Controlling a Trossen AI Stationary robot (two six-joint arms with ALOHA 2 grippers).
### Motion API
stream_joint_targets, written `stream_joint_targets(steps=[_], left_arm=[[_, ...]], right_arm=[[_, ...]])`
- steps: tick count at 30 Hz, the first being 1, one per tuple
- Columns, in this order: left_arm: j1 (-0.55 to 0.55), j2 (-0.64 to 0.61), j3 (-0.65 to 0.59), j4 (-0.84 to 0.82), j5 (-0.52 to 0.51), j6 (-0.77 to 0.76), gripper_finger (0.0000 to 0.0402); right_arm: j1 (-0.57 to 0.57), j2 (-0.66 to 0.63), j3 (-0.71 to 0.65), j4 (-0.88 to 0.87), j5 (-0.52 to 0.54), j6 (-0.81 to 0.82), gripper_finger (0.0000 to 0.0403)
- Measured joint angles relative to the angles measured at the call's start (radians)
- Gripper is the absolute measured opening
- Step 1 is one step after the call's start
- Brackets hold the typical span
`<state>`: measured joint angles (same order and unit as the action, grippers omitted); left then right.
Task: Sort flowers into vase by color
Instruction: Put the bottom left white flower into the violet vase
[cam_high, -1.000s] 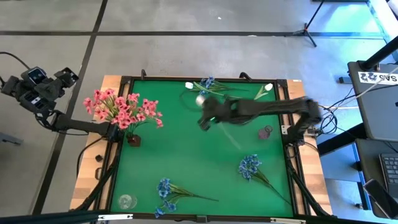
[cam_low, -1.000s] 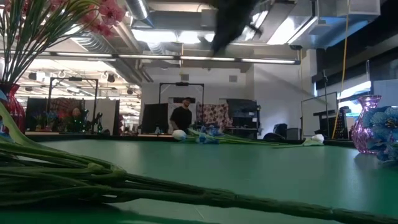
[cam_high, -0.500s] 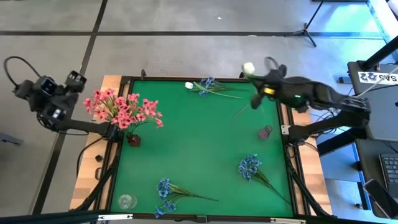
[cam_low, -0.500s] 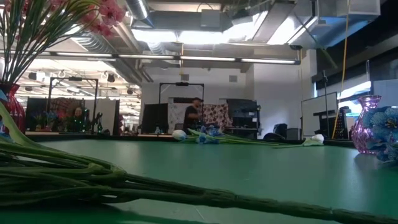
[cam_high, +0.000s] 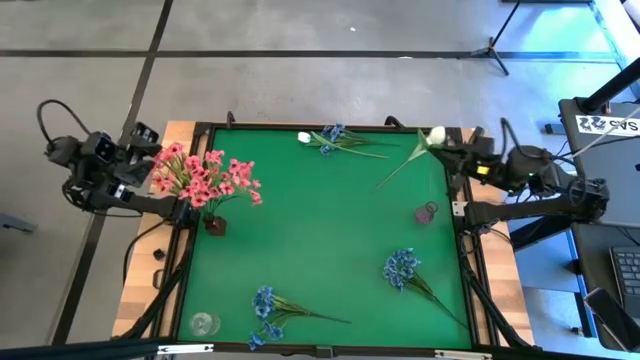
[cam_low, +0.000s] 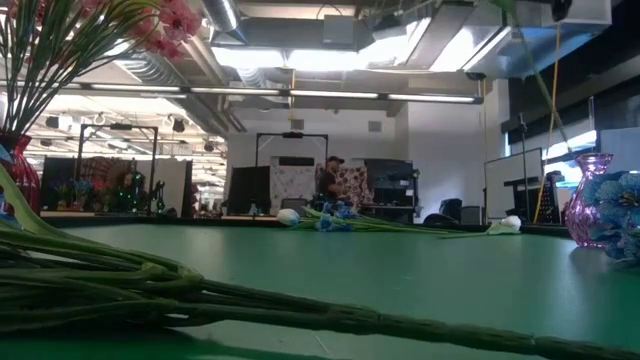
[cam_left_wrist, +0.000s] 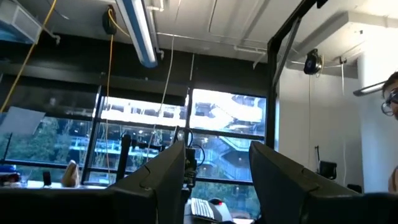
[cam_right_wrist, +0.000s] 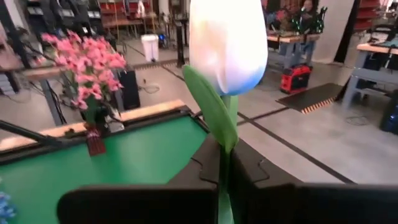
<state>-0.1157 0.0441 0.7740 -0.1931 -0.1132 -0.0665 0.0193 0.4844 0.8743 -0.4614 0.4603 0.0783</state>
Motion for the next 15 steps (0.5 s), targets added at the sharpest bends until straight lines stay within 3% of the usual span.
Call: stream_joint_targets(steps=[6,15], left_arm=[[0.0,0.0,-0.013,0.033,0.0,0.026,0.0174],[0.0,0.0,-0.013,0.033,0.0,-0.002,0.0174]], right_arm=[[0.0,-0.078,-0.018,-0.013,-0.043,0.023,0.0011],[0.0,-0.085,-0.018,-0.045,-0.132,0.03,0.0011]])
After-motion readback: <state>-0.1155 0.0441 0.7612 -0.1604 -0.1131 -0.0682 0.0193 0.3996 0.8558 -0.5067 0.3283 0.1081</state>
